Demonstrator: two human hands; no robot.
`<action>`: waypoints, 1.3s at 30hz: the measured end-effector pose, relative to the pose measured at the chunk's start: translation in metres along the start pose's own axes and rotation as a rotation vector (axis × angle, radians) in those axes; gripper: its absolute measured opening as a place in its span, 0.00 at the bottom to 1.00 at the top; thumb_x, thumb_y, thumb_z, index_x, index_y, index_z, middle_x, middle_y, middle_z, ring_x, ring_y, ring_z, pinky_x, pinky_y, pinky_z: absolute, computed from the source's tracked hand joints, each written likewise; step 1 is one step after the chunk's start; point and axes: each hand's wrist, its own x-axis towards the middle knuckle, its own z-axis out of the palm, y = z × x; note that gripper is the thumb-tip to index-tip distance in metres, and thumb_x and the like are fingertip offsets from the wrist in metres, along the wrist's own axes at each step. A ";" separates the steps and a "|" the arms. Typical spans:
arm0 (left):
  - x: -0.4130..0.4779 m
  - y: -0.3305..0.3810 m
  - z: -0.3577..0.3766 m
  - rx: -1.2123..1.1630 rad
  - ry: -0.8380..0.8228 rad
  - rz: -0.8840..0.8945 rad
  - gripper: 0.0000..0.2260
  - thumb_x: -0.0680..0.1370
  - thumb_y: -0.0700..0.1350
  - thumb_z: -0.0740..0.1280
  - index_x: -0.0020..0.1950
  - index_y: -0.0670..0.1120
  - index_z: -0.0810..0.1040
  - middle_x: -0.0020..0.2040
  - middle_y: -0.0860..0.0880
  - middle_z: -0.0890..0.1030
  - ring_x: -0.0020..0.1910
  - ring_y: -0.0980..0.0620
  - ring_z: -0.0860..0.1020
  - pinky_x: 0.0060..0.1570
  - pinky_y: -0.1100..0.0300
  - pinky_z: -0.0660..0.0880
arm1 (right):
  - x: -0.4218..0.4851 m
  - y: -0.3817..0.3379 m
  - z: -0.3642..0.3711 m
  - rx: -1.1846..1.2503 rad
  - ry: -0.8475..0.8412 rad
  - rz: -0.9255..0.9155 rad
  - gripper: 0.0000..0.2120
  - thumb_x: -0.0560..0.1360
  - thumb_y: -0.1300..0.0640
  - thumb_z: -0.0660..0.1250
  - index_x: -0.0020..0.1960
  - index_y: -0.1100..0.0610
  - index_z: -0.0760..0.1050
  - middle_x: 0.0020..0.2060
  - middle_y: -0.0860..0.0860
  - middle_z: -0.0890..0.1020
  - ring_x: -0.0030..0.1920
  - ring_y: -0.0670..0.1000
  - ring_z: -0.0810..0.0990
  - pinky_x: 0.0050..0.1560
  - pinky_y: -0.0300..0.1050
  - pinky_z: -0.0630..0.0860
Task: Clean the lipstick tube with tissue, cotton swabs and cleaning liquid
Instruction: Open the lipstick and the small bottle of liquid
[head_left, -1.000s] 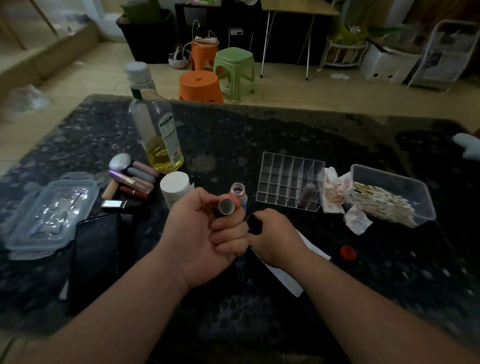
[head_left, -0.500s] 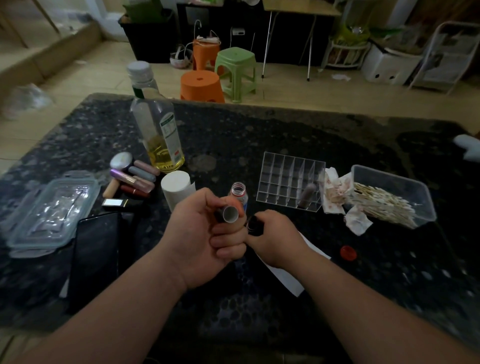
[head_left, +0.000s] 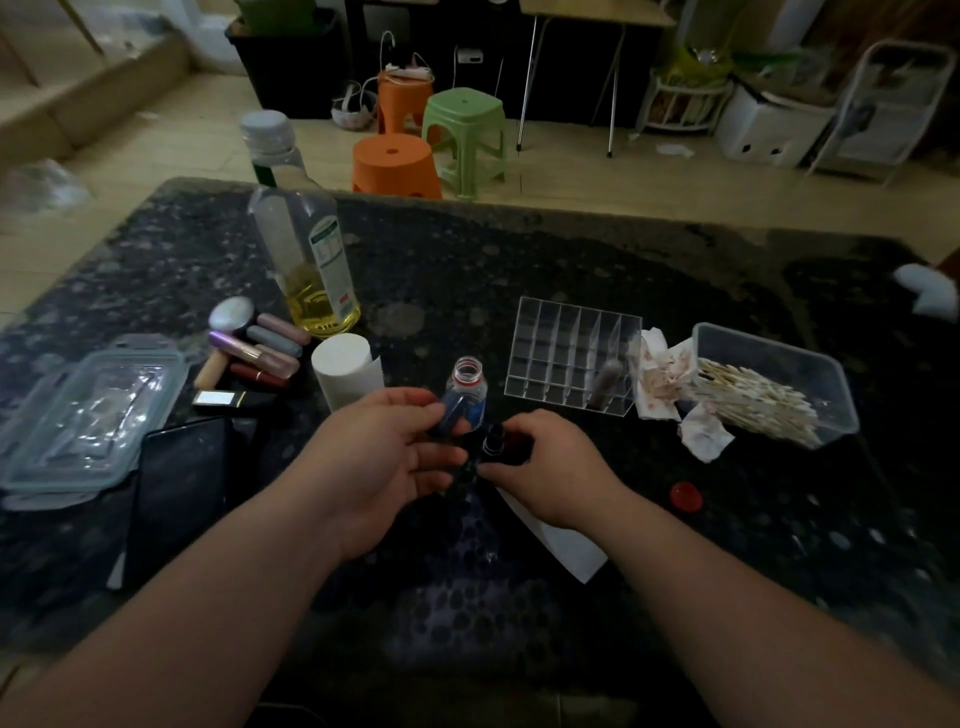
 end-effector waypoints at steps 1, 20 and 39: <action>0.001 -0.002 -0.001 0.077 0.011 0.031 0.11 0.80 0.37 0.65 0.62 0.44 0.73 0.47 0.41 0.85 0.35 0.47 0.81 0.32 0.56 0.76 | 0.001 -0.001 0.004 0.009 0.010 -0.004 0.12 0.71 0.47 0.75 0.51 0.50 0.80 0.45 0.47 0.76 0.46 0.48 0.76 0.48 0.42 0.73; 0.049 -0.049 -0.010 1.235 0.188 0.490 0.12 0.74 0.46 0.74 0.58 0.50 0.82 0.49 0.54 0.74 0.42 0.60 0.73 0.47 0.69 0.67 | -0.030 0.011 -0.050 0.175 -0.001 0.021 0.11 0.75 0.49 0.73 0.39 0.43 0.72 0.37 0.40 0.79 0.37 0.39 0.78 0.39 0.36 0.76; 0.035 -0.033 -0.005 1.292 0.123 0.344 0.29 0.67 0.55 0.78 0.66 0.55 0.74 0.59 0.52 0.76 0.52 0.57 0.76 0.53 0.63 0.73 | -0.041 0.000 -0.054 0.159 0.002 0.000 0.08 0.75 0.47 0.73 0.44 0.43 0.73 0.39 0.39 0.78 0.40 0.37 0.77 0.38 0.29 0.69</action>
